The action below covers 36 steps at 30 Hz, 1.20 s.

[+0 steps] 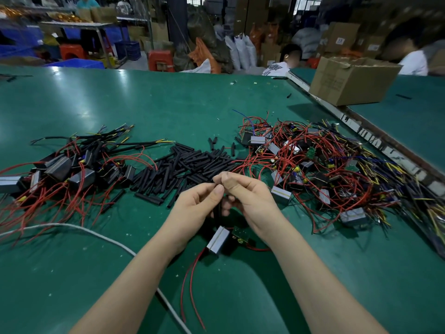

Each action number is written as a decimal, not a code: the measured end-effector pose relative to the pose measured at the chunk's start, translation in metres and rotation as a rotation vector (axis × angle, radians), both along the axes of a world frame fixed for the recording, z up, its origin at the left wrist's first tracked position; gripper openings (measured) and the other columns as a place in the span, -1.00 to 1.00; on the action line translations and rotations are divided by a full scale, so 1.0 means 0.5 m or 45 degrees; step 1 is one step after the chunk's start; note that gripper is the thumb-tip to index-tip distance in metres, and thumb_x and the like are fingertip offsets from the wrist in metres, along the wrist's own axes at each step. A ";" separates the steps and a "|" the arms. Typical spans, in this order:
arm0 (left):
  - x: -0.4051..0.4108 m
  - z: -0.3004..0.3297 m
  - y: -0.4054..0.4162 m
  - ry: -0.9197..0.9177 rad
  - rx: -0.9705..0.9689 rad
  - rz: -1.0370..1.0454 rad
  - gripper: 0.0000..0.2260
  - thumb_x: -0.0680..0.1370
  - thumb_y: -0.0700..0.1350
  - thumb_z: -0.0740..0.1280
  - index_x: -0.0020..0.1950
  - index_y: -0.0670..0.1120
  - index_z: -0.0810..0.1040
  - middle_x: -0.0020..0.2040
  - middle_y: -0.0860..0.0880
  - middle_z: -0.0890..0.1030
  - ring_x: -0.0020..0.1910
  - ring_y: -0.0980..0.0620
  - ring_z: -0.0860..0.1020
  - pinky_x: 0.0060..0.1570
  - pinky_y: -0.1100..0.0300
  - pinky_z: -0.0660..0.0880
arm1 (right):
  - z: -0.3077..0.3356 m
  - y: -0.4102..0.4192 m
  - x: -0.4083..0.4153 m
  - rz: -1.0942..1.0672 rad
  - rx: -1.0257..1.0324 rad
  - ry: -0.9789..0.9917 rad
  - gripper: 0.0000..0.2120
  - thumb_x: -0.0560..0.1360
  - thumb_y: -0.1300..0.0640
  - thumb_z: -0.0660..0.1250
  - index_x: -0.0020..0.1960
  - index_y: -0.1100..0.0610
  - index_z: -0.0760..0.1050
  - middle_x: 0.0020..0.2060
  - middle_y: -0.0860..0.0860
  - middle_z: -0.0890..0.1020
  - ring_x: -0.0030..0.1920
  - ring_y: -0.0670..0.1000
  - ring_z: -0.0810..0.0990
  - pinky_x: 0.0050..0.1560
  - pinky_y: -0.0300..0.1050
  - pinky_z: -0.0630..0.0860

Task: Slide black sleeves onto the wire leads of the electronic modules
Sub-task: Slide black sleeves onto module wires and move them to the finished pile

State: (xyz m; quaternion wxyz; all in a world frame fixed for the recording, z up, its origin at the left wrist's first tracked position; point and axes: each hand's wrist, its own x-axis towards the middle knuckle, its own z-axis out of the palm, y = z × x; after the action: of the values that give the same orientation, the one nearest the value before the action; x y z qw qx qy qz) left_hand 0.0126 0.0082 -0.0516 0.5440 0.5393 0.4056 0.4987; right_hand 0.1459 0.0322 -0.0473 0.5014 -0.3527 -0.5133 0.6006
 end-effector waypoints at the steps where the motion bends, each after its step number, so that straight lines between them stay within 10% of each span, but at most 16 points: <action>1: 0.001 -0.001 0.001 -0.007 -0.003 -0.009 -0.77 0.48 0.00 0.28 -0.08 -0.14 0.61 -0.30 -0.01 0.63 -0.30 0.06 0.56 -0.17 0.08 0.40 | 0.001 -0.001 0.000 -0.027 -0.005 0.008 -0.82 0.41 0.02 0.36 -0.13 0.10 0.65 -0.43 -0.06 0.54 -0.44 -0.06 0.41 -0.40 -0.15 0.46; 6: 0.007 -0.007 0.016 -0.051 -0.030 -0.028 -0.81 0.52 -0.09 0.28 -0.04 -0.18 0.61 -0.30 -0.05 0.61 -0.31 0.04 0.55 -0.18 0.20 0.48 | 0.005 0.007 0.014 -0.146 -0.040 -0.075 -0.85 0.55 0.14 0.33 -0.10 0.17 0.64 -0.43 0.03 0.54 -0.47 -0.02 0.51 -0.42 -0.18 0.50; 11: 0.007 -0.012 0.014 -0.024 0.004 0.049 -0.87 0.57 -0.20 0.28 -0.03 -0.15 0.63 -0.31 -0.06 0.62 -0.33 0.04 0.56 -0.21 0.25 0.53 | 0.038 0.018 0.034 -0.442 0.094 -0.302 -0.90 0.59 0.03 0.25 0.09 -0.06 0.41 0.00 -0.02 0.59 -0.30 -0.23 0.56 -0.30 -0.38 0.44; 16: 0.009 -0.013 0.017 0.041 0.074 0.109 -0.88 0.54 -0.18 0.30 -0.06 -0.08 0.64 -0.31 -0.04 0.65 -0.30 0.03 0.59 -0.10 0.21 0.56 | 0.146 0.058 0.159 -0.847 0.412 -0.678 -0.91 0.56 0.14 0.29 0.05 0.03 0.51 -0.13 -0.13 0.59 -0.11 -0.10 0.53 -0.04 -0.24 0.46; 22: 0.016 -0.010 0.012 0.090 0.178 0.178 -0.85 0.55 -0.26 0.28 -0.08 -0.08 0.63 -0.33 0.00 0.66 -0.33 0.13 0.60 -0.21 0.34 0.53 | 0.190 0.114 0.429 -1.285 0.043 -1.213 -0.72 0.53 0.17 0.19 0.13 0.08 0.60 0.00 0.06 0.64 -0.16 0.06 0.55 -0.16 -0.20 0.42; 29: 0.018 -0.013 0.007 0.132 0.196 0.242 -0.84 0.56 -0.25 0.29 -0.09 -0.04 0.62 -0.31 0.03 0.67 -0.31 0.13 0.61 -0.16 0.37 0.53 | 0.091 0.136 0.546 -0.836 -0.562 -1.379 -0.80 0.54 0.35 0.28 0.12 0.41 0.55 -0.15 0.26 0.61 -0.38 0.05 0.49 -0.48 -0.21 0.52; 32: 0.015 -0.014 0.009 0.121 0.180 0.264 -0.85 0.56 -0.23 0.29 -0.08 -0.05 0.63 -0.31 0.02 0.67 -0.31 0.12 0.61 -0.15 0.37 0.53 | 0.091 0.136 0.530 -0.806 -0.529 -1.695 -0.72 0.47 0.08 0.43 -0.13 0.34 0.60 -0.30 0.19 0.62 -0.36 0.07 0.53 -0.24 -0.09 0.51; 36: 0.021 -0.015 0.006 0.130 0.172 0.266 -0.86 0.56 -0.23 0.29 -0.07 -0.06 0.62 -0.31 0.02 0.67 -0.32 0.13 0.61 -0.18 0.38 0.52 | 0.088 0.147 0.504 -0.790 -0.515 -1.950 -0.54 0.41 -0.10 0.47 0.02 0.24 0.42 -0.02 0.18 0.56 0.06 0.21 0.57 0.08 0.04 0.51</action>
State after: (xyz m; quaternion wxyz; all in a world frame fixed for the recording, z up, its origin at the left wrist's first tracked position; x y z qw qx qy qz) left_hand 0.0230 0.0112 -0.0589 0.4300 0.5543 0.4522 0.5508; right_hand 0.3976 0.1056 -0.0033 0.0852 -0.8693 -0.4738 0.1117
